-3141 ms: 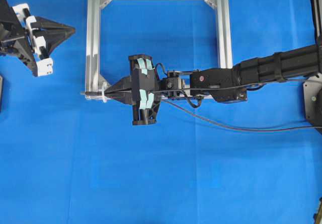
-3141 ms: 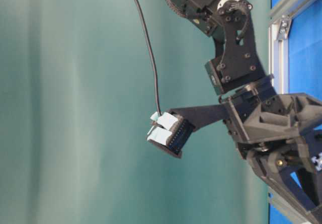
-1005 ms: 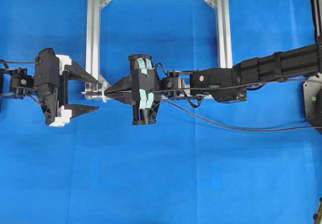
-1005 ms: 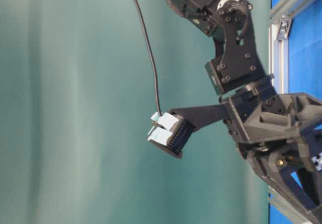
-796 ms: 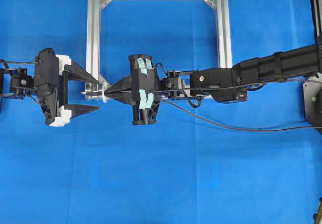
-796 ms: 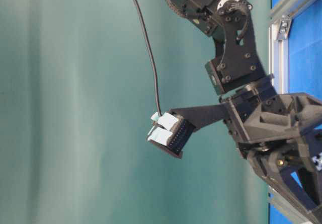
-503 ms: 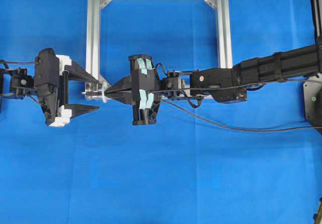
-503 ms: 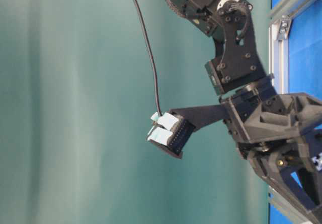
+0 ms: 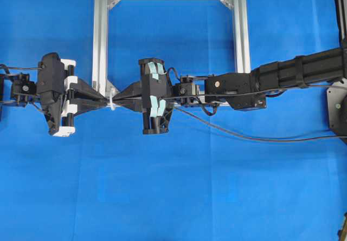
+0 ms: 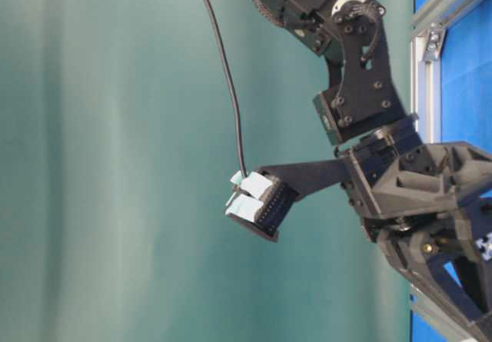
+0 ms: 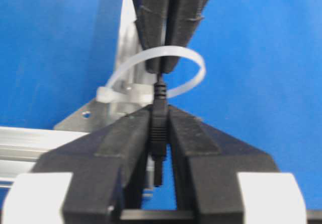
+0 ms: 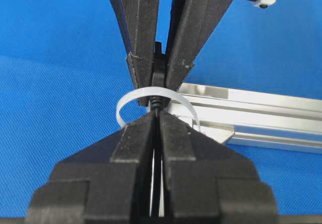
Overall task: Insert the wire through the string loop located on the left side.
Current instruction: 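Open the right gripper and pull the cable left with the left gripper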
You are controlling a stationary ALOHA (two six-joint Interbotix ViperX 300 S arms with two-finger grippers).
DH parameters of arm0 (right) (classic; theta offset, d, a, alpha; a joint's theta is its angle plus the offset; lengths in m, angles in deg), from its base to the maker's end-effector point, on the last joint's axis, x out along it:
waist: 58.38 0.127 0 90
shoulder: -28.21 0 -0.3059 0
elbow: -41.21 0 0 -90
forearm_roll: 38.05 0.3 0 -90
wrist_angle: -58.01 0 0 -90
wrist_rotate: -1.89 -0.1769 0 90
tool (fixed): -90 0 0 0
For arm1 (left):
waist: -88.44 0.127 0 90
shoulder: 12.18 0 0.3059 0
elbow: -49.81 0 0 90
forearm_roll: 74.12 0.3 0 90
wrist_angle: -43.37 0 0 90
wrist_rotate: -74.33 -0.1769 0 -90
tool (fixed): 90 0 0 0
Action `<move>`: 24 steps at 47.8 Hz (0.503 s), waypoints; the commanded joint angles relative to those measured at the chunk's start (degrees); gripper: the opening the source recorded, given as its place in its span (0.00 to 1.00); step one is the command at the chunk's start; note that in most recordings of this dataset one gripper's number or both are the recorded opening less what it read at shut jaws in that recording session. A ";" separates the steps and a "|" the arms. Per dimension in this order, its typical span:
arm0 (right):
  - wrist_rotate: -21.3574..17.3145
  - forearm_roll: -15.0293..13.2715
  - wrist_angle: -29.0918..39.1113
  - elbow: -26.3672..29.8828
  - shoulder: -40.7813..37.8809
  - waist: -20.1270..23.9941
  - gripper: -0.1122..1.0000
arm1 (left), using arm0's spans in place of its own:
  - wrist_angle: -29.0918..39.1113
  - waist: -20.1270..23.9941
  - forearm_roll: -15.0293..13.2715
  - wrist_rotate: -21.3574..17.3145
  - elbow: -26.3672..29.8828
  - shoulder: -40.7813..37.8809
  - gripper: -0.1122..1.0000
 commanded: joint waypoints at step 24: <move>-0.44 0.53 0.97 0.79 1.23 -0.18 0.29 | -0.18 0.00 0.09 0.18 0.62 0.53 0.17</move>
